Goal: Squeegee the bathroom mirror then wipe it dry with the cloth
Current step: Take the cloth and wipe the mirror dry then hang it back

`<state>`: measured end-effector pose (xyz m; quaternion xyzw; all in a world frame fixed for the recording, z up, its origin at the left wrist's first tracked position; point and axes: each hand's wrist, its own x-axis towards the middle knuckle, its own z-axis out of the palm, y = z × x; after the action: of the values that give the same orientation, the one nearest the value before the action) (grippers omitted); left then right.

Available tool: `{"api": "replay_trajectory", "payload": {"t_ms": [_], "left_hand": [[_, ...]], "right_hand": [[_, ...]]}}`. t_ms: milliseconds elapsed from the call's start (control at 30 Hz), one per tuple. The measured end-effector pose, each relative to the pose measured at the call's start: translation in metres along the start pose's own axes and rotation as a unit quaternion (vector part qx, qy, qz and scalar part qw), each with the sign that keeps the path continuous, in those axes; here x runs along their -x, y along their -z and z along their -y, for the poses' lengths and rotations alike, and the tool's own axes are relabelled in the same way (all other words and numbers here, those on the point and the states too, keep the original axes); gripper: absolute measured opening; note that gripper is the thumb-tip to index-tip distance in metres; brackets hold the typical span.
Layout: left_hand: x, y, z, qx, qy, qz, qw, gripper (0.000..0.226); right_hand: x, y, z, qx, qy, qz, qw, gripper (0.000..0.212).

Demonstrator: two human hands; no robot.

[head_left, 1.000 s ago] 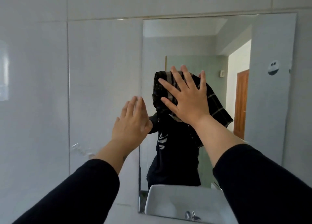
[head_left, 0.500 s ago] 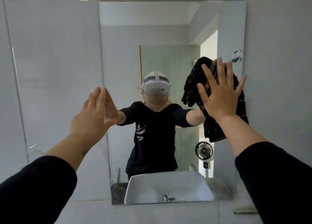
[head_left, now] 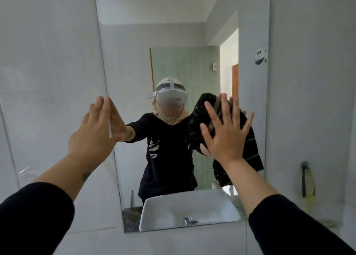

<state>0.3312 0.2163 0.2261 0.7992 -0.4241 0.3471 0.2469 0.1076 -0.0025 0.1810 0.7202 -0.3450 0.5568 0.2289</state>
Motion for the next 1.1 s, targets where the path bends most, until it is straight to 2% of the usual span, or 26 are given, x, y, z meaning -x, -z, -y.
{"api": "replay_trajectory", "payload": {"t_ms": [333, 633, 767, 900, 1100], "left_hand": [[0.006, 0.010, -0.002, 0.015, -0.002, 0.019, 1.000, 0.094], [0.004, 0.020, 0.011, 0.120, -0.010, 0.023, 0.993, 0.059], [0.006, 0.014, 0.008, 0.102, -0.005, 0.028, 0.994, 0.062], [0.007, 0.006, 0.005, 0.061, -0.008, 0.032, 0.998, 0.077], [0.028, -0.010, -0.006, 0.017, -0.031, -0.014, 0.999, 0.091]], "right_hand": [[-0.034, 0.005, 0.093, -0.012, 0.127, 0.004, 0.992, 0.058], [-0.010, -0.011, 0.159, -0.016, 0.262, 0.002, 0.965, 0.058], [0.012, -0.018, 0.154, -0.024, 0.300, 0.002, 0.954, 0.059], [0.025, -0.019, 0.127, -0.014, 0.330, 0.002, 0.944, 0.057], [0.031, -0.013, 0.069, 0.021, 0.309, 0.009, 0.951, 0.059]]}}
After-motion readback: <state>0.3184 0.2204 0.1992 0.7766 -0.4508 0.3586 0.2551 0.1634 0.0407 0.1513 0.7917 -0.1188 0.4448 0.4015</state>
